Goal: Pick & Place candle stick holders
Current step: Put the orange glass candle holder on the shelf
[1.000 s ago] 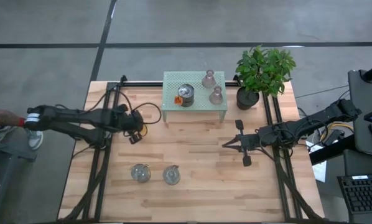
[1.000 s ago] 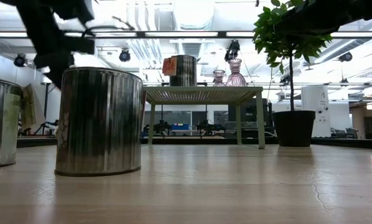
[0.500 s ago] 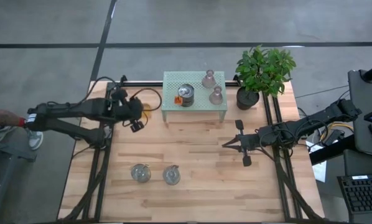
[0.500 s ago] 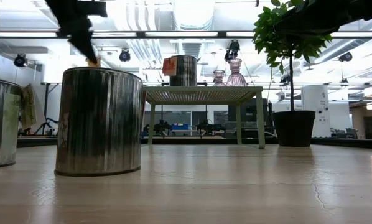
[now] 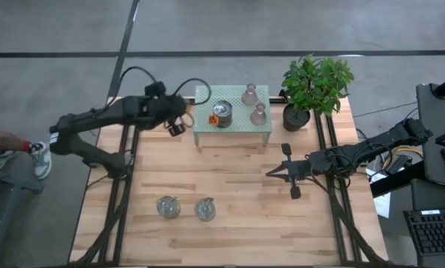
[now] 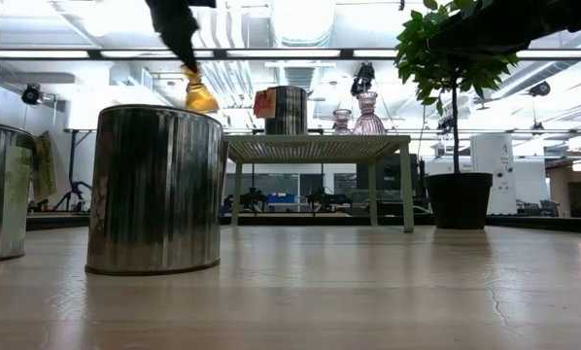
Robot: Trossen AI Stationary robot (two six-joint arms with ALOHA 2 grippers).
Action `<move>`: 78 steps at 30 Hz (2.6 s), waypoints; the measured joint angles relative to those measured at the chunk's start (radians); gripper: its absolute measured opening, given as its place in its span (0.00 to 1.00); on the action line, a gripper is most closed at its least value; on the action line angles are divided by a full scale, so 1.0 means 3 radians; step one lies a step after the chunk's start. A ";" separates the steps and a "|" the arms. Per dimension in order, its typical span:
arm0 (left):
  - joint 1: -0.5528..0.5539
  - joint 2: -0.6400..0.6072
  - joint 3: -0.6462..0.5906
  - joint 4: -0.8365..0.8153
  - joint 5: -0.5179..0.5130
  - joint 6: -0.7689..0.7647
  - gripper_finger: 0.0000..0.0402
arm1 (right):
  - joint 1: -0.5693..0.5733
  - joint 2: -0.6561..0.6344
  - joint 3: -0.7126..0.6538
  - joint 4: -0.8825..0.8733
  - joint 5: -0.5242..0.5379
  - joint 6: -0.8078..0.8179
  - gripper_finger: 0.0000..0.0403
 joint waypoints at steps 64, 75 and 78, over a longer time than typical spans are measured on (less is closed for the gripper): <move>0.0464 0.2724 0.2992 0.0416 0.0845 0.1948 0.08 | 0.0000 -0.0001 -0.0074 -0.0007 0.0001 -0.0003 0.02; 0.0569 0.2489 0.3033 0.0339 0.1293 0.0887 0.08 | -0.0001 0.0000 -0.0104 0.0002 0.0001 -0.0014 0.02; 0.0584 0.2467 0.3033 0.0323 0.1147 0.0752 0.08 | -0.0003 0.0001 -0.0108 0.0002 0.0001 -0.0015 0.02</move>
